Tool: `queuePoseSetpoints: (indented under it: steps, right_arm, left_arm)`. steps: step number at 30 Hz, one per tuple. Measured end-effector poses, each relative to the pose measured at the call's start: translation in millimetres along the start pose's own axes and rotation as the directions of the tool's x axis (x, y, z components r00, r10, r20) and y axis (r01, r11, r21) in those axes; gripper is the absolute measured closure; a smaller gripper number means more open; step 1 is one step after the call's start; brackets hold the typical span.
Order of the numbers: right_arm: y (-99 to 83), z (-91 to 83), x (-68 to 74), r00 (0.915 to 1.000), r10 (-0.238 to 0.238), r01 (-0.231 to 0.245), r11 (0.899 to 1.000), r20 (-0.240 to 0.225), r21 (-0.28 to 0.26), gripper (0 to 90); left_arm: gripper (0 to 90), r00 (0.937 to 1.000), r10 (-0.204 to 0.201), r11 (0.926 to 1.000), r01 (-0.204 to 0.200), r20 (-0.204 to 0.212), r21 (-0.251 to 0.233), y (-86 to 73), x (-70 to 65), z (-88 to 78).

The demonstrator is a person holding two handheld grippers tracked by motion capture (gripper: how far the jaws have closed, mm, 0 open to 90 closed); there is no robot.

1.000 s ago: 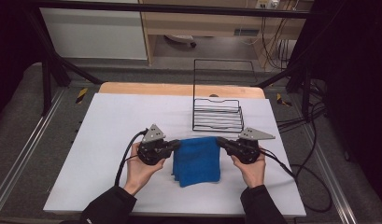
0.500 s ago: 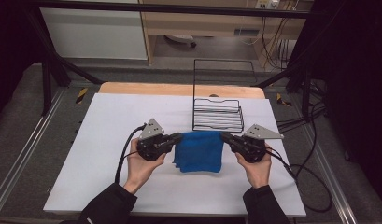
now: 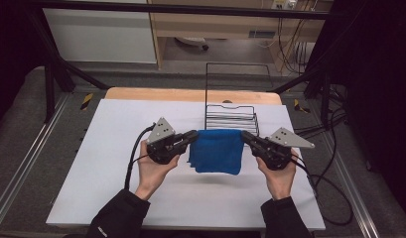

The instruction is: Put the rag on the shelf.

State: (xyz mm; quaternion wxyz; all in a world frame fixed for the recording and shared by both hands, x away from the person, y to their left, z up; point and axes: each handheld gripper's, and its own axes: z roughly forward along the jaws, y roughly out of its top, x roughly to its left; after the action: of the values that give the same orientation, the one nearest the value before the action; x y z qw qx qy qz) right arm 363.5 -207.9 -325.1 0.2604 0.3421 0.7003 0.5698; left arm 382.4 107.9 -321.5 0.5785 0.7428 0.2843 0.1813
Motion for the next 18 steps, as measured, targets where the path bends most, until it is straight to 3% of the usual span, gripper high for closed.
queuePoseSetpoints:
  steps: [9,18]
  right_arm:
    - [17.1,-7.6,1.9,0.9991,-0.024,0.026,0.998,0.036,-0.054,87.4]
    - [35.8,-12.0,4.7,0.9958,-0.047,0.056,0.992,0.079,-0.115,87.4]
  left_arm:
    - [84.6,0.9998,0.016,0.9978,-0.016,-0.008,-0.065,16.0,-1.0,0.6]
    - [84.7,0.9994,0.021,0.9899,-0.024,-0.028,-0.140,34.0,1.4,2.5]
